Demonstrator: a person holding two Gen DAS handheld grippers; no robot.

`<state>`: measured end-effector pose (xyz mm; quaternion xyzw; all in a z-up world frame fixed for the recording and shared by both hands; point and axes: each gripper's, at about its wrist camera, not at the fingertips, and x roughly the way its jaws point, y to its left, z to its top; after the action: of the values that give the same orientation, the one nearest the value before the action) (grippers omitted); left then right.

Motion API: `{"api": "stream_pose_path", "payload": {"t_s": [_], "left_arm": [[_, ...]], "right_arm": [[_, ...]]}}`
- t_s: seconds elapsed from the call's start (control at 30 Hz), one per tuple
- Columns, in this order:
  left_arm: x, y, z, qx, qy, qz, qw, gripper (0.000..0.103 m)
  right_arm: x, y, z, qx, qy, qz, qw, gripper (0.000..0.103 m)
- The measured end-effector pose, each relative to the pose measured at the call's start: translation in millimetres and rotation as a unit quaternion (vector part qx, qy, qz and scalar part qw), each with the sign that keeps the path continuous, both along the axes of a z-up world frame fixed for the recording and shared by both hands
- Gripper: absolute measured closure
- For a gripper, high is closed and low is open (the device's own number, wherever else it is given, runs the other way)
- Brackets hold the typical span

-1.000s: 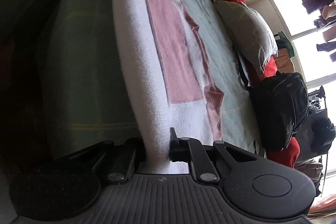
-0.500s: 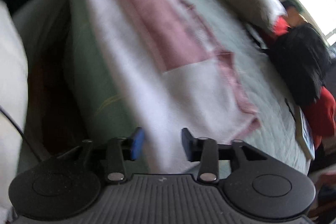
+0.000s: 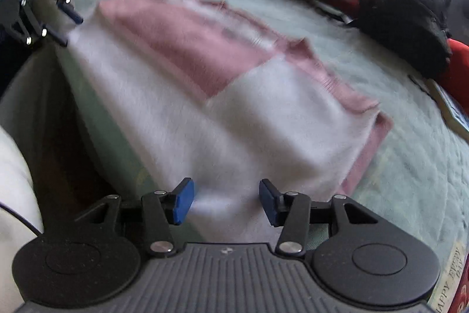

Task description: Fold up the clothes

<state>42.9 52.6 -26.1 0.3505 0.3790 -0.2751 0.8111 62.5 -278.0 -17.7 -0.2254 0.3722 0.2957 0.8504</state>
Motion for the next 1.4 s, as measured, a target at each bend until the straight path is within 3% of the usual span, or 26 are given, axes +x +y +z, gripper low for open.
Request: {"api": "stream_pose_path", "payload": {"t_s": [0.07,0.13,0.23,0.37,0.4,0.5,0.57,0.63,0.77,0.87,0.97,1.13,1.2,1.27,1.33,1.4], "left_arm": [[13.9,3.5,14.5,-0.041,-0.025,0.023,0.9986,0.031],[36.1,5.3,18.9,-0.086,-0.036,0.062,0.9937,0.025],[66.1,9.9,5.5,-0.145,-0.001,0.112,0.9831,0.025],[80.1,29.2,-32.8,-0.162,0.051,0.169,0.9708,0.023],[78.1,37.0,-34.1,-0.182,0.056,0.174,0.9662,0.023],[81.0,41.2,-19.9,-0.192,0.072,0.199,0.9584,0.024],[88.1,33.5,-6.5,-0.195,0.063,0.209,0.9564,0.02],[98.3,22.2,4.0,-0.208,0.048,0.2,0.9561,0.018],[117.6,-3.3,5.9,-0.259,0.054,0.177,0.9481,0.015],[134.6,-13.2,-13.7,-0.26,0.065,0.203,0.9417,0.015],[152.2,-4.5,-35.6,-0.254,0.061,0.251,0.9319,0.013],[166.4,27.2,-33.7,-0.31,0.063,0.299,0.9001,0.015],[162.8,31.4,-25.3,-0.316,0.044,0.296,0.9004,0.013],[165.5,37.8,-30.2,-0.3,0.034,0.304,0.9038,0.005],[172.2,43.9,-40.0,-0.278,0.039,0.318,0.9056,0.007],[172.6,45.7,-39.6,-0.28,0.043,0.32,0.9042,0.007]], "right_arm": [[10.5,-2.8,13.7,0.035,-0.024,-0.024,0.999,0.029],[25.7,-5.0,20.6,0.078,-0.031,-0.053,0.995,0.023],[49.9,-6.0,9.5,0.123,-0.011,-0.103,0.987,0.023],[64.3,-15.6,-27.6,0.127,0.021,-0.153,0.98,0.022],[59.7,-21.0,-28.9,0.136,0.017,-0.154,0.979,0.022],[52.4,-30.0,-19.8,0.15,0.014,-0.168,0.974,0.022],[56.7,-26.4,-9.7,0.153,0.003,-0.179,0.972,0.017],[62.7,-20.6,0.7,0.154,-0.014,-0.188,0.97,0.011],[88.9,-3.4,1.7,0.143,-0.03,-0.208,0.967,0.01],[115.6,-1.5,-18.9,0.136,-0.002,-0.249,0.959,0.01],[127.8,-6.8,-30.0,0.158,0.009,-0.259,0.953,0.004],[132.4,-4.9,-30.6,0.159,0.009,-0.259,0.953,0.0],[128.3,-1.8,-30.3,0.155,0.001,-0.26,0.953,0.0],[125.3,-0.3,-29.7,0.156,-0.002,-0.262,0.952,0.0],[124.2,1.9,-28.7,0.156,-0.003,-0.266,0.951,0.0],[123.8,3.0,-22.1,0.154,-0.001,-0.275,0.949,0.0]]}}
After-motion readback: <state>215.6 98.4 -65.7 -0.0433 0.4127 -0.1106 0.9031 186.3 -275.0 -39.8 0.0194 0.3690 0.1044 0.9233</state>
